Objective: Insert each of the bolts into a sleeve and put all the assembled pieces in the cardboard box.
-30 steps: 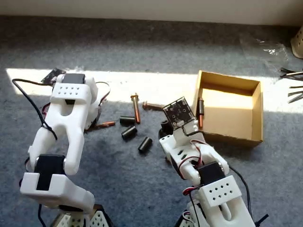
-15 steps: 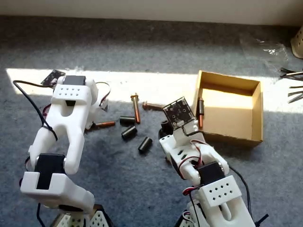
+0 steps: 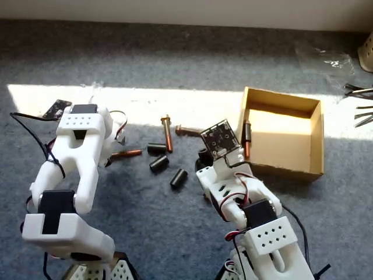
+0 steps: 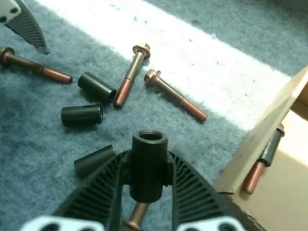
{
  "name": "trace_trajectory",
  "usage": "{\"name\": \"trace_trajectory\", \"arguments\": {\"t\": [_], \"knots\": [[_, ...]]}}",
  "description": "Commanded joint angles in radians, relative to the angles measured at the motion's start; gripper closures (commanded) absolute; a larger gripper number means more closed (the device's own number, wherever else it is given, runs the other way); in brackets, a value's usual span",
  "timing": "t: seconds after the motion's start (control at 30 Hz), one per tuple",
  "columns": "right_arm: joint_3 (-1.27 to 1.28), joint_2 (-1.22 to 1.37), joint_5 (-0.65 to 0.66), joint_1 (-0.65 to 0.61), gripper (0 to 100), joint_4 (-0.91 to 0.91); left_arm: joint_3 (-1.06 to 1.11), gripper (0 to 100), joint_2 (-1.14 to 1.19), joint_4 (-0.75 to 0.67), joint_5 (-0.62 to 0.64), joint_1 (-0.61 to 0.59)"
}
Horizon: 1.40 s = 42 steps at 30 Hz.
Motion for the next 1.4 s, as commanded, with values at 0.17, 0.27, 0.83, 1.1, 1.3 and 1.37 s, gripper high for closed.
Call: {"name": "trace_trajectory", "arguments": {"t": [0.17, 0.27, 0.83, 1.1, 1.3, 1.37], "knots": [[-0.012, -0.021, 0.009, 0.012, 99.4, -0.025, 0.045, 77, -0.005, -0.077, 0.009, -0.008], [-0.012, -0.021, 0.009, 0.012, 99.4, -0.025, 0.061, 77, -0.005, -0.110, 0.011, -0.008], [-0.012, -0.021, 0.009, 0.012, 99.4, -0.025, 0.111, 90, -0.007, -0.204, 0.005, -0.053], [-0.012, -0.021, 0.009, 0.012, 99.4, -0.025, 0.085, 78, -0.016, -0.175, 0.003, 0.059], [-0.012, -0.021, 0.009, 0.012, 99.4, -0.025, -0.004, 77, -0.007, -0.035, 0.008, 0.070], [-0.012, -0.021, 0.009, 0.012, 99.4, -0.025, 0.001, 77, -0.007, -0.038, 0.008, 0.058]]}}
